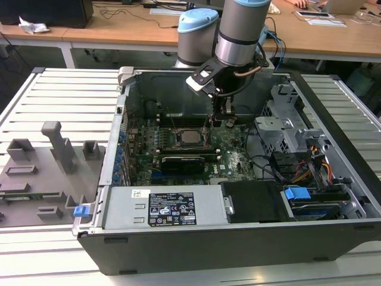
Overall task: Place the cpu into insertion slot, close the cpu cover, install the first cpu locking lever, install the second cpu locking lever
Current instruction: 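Close the cpu cover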
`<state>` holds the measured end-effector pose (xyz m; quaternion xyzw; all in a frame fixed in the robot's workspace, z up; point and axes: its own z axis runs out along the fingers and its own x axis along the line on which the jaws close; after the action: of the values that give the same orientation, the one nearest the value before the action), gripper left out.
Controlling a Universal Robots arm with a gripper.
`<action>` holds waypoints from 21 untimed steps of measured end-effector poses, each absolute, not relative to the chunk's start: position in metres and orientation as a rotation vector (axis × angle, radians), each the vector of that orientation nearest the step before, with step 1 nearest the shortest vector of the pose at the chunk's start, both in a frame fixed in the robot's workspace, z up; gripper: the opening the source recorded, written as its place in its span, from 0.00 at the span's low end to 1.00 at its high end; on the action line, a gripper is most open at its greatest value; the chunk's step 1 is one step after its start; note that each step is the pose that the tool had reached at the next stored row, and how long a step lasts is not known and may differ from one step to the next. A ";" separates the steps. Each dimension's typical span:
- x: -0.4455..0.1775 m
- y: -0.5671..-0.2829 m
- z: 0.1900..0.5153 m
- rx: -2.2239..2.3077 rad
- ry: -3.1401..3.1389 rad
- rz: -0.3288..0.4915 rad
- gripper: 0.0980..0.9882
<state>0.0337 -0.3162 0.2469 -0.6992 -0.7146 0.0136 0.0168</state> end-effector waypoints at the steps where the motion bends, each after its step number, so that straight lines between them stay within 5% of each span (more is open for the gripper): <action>1: 0.034 -0.316 0.247 -2.173 -2.221 0.042 0.01; 21: 0.019 -0.316 0.246 -2.175 -2.222 0.040 0.01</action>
<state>0.0186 -0.3161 0.2459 -0.6992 -0.7146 0.0129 0.0160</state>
